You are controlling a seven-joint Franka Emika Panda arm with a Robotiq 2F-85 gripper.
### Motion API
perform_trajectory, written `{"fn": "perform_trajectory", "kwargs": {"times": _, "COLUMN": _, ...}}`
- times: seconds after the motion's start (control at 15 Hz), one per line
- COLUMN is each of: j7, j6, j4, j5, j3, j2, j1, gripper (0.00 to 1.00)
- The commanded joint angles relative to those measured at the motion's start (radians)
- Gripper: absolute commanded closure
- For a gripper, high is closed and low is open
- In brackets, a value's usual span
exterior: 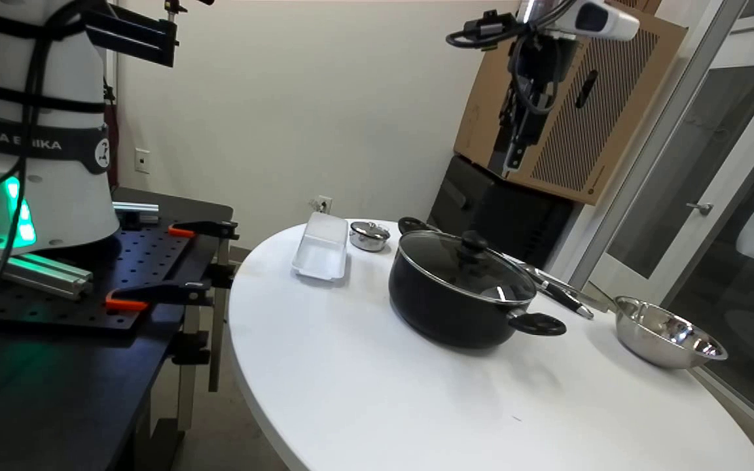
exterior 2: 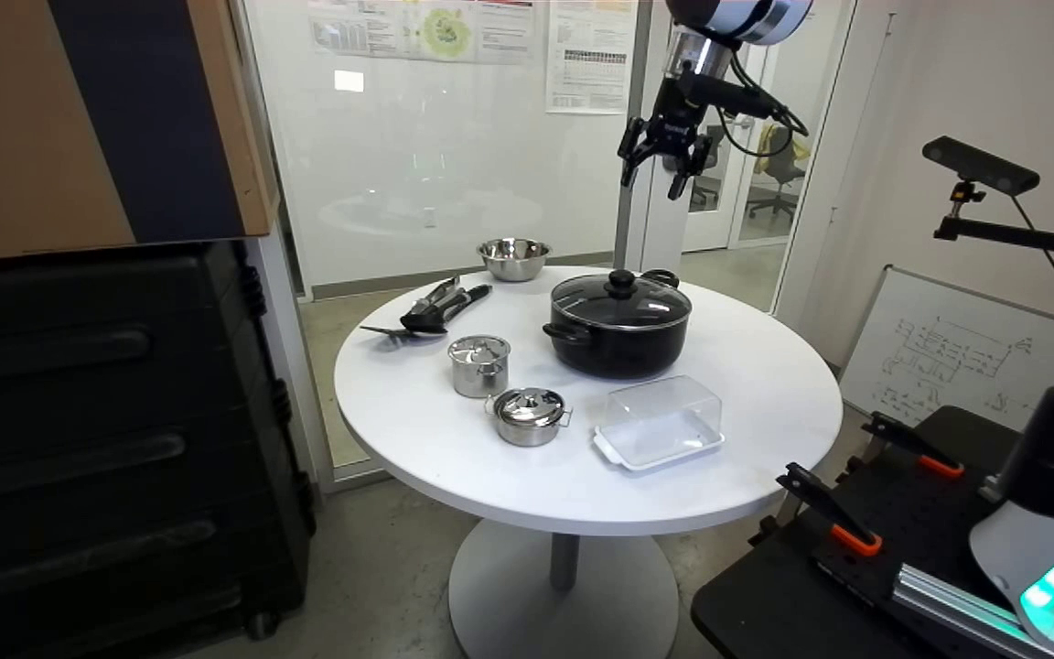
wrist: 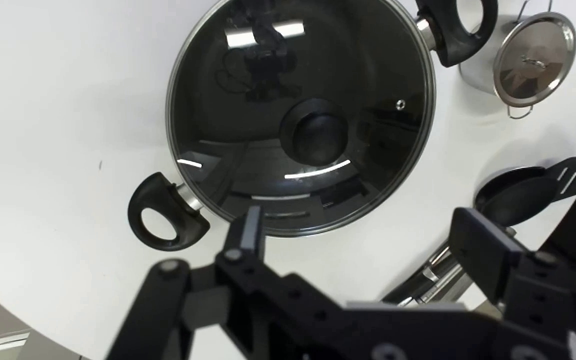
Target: Take the lid off the black pot
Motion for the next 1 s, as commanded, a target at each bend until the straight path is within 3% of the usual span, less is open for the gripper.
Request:
{"fn": "perform_trajectory", "kwargs": {"times": 0.0, "j7": 0.018, "j6": 0.077, "j4": 0.008, "j5": -0.071, "j3": 0.007, "j2": 0.088, "j1": 0.022, "gripper": 0.0}}
{"fn": "perform_trajectory", "kwargs": {"times": 0.33, "j7": 0.063, "j6": 0.132, "j4": 0.016, "j5": -0.178, "j3": 0.0, "j2": 0.195, "j1": 0.049, "gripper": 0.0}}
{"fn": "perform_trajectory", "kwargs": {"times": 0.93, "j7": 0.093, "j6": 0.17, "j4": 0.06, "j5": -0.232, "j3": -0.005, "j2": 0.292, "j1": 0.078, "gripper": 0.06}}
